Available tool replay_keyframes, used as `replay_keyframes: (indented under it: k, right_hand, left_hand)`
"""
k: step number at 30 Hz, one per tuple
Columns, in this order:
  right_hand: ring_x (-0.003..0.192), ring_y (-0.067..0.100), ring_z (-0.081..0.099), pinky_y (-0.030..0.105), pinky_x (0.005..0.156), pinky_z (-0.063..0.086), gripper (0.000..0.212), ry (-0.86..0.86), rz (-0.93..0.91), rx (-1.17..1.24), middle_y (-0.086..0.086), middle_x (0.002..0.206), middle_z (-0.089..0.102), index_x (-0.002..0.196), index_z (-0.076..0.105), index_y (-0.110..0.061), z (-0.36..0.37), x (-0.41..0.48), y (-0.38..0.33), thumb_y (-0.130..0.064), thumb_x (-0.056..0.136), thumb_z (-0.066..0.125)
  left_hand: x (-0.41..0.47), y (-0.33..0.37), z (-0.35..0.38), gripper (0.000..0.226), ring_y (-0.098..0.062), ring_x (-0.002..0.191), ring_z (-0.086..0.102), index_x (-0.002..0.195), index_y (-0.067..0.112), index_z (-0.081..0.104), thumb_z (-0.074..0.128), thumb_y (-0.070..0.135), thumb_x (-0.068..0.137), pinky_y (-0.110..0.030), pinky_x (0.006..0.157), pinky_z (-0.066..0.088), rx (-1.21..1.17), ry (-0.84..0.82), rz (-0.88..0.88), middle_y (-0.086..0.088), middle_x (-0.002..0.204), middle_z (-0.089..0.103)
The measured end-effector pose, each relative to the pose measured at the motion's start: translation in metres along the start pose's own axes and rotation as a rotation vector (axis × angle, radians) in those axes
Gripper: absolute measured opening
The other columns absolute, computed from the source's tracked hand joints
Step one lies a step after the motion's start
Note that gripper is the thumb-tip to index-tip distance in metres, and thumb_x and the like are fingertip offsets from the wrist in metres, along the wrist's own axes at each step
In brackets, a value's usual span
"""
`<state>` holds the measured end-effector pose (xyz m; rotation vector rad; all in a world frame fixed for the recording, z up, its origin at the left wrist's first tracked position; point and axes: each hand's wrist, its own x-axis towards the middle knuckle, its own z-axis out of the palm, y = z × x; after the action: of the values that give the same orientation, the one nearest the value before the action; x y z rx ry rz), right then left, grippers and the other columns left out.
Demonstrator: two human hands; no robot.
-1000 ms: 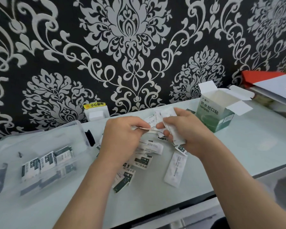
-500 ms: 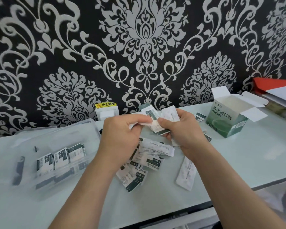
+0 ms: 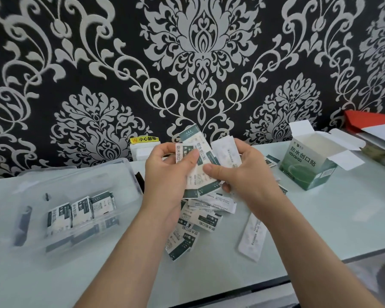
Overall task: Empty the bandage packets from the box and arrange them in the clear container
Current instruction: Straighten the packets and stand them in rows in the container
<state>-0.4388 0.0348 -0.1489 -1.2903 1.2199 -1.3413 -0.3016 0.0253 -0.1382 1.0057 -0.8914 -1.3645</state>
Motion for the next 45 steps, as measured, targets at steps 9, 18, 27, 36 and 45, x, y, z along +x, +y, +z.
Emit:
replay_keyframes:
  k: [9,18,27,36,45]
  right_hand:
    - [0.051,0.013,0.051,0.025,0.044,0.042,0.013,-0.169,0.033,-0.089,0.002,0.064,0.059,0.099,0.062,-0.016,-0.001,-0.005,0.002,-0.009,0.089,0.067]
    - [0.058,0.014,0.057,0.026,0.045,0.043,0.020,-0.069,0.296,0.062,0.003,0.073,0.062,0.099,0.059,-0.021,0.015,-0.001,0.009,-0.028,0.103,0.041]
    - [0.049,0.012,0.063,0.020,0.046,0.047,0.045,-0.109,0.488,0.484,0.000,0.057,0.066,0.081,0.063,-0.016,0.043,0.000,0.014,-0.055,0.096,0.045]
    - [0.060,0.011,0.054,0.018,0.053,0.043,0.057,-0.219,0.528,0.691,0.001,0.073,0.061,0.101,0.066,-0.015,0.033,0.010,0.009,-0.064,0.093,0.039]
    - [0.044,0.009,0.035,0.020,0.044,0.026,0.009,-0.250,0.503,0.611,0.001,0.054,0.041,0.094,0.047,-0.006,0.018,0.003,0.003,-0.004,0.088,0.041]
  left_hand:
    - [-0.006,-0.004,0.012,0.017,-0.034,0.057,0.064,0.095,0.007,0.068,0.062,0.023,0.093,-0.044,0.052,0.057,-0.012,-0.097,-0.168,-0.022,0.080,0.072]
    - [0.005,-0.017,0.007,0.023,-0.025,0.082,0.066,0.107,0.032,0.052,0.050,0.016,0.090,-0.052,0.077,0.056,0.517,0.032,0.140,-0.003,0.091,0.065]
    - [0.005,-0.019,0.017,0.041,-0.018,0.119,0.050,0.135,0.030,0.042,0.040,0.036,0.095,-0.043,0.101,0.040,0.719,0.131,0.196,0.004,0.131,0.053]
    - [0.004,-0.003,0.013,0.063,0.013,0.116,0.046,0.143,0.046,0.033,0.055,0.029,0.087,-0.019,0.097,0.045,0.483,-0.202,0.232,0.017,0.143,0.033]
    - [-0.002,0.006,-0.007,0.131,0.004,0.144,0.001,0.136,0.069,-0.002,0.093,0.037,0.052,-0.026,0.110,0.033,1.136,-0.679,0.242,0.035,0.151,-0.013]
